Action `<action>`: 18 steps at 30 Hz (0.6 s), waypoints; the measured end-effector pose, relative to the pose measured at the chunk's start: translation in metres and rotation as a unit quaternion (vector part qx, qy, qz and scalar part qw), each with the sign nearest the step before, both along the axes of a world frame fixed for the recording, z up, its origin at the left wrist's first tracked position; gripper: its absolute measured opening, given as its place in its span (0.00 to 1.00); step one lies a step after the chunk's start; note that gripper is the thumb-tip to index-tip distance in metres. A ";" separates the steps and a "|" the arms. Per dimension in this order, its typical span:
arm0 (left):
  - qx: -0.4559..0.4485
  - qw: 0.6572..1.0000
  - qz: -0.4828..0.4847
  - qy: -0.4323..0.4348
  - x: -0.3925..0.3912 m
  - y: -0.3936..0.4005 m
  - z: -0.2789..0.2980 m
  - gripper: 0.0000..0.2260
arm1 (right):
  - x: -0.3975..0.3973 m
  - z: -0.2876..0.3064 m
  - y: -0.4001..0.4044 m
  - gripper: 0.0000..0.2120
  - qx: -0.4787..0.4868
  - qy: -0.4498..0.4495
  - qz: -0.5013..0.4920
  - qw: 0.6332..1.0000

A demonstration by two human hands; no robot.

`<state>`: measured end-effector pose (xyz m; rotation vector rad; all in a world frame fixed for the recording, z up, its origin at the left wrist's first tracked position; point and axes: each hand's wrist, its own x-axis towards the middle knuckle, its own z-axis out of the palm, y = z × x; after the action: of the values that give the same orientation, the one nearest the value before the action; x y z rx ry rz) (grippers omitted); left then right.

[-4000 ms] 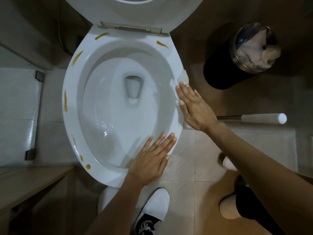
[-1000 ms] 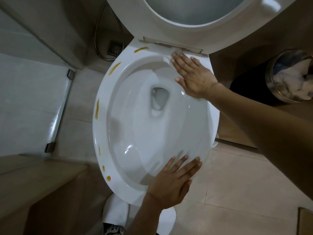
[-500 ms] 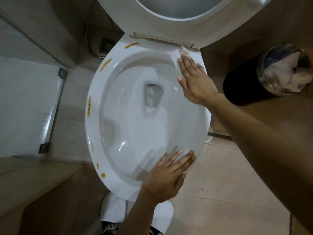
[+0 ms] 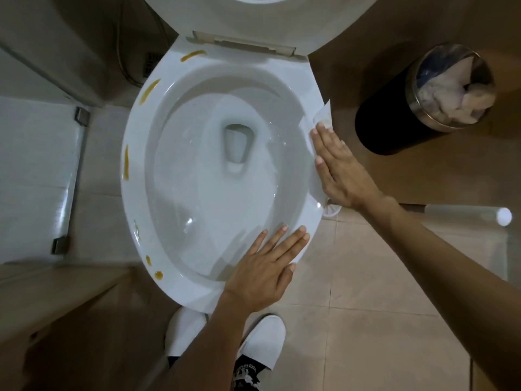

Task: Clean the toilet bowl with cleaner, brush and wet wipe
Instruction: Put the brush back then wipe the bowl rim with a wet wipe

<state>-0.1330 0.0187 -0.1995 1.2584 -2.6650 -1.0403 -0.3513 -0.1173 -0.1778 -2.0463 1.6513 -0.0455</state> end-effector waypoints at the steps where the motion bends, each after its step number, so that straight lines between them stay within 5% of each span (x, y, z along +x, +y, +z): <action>1: -0.002 1.000 0.001 -0.001 0.000 0.000 0.000 0.25 | -0.001 0.000 0.011 0.26 0.006 -0.002 0.000 1.000; 9: -0.010 1.000 0.006 -0.004 0.000 0.000 0.001 0.25 | 0.000 0.009 0.091 0.27 0.053 -0.006 0.050 0.997; 18: -0.004 1.000 0.006 -0.002 0.000 0.000 0.001 0.25 | -0.007 0.008 0.028 0.28 0.034 0.042 0.059 0.997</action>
<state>-0.1328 0.0189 -0.1988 1.2746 -2.6588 -1.0264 -0.3587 -0.0896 -0.1696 -2.1149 1.5562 0.1353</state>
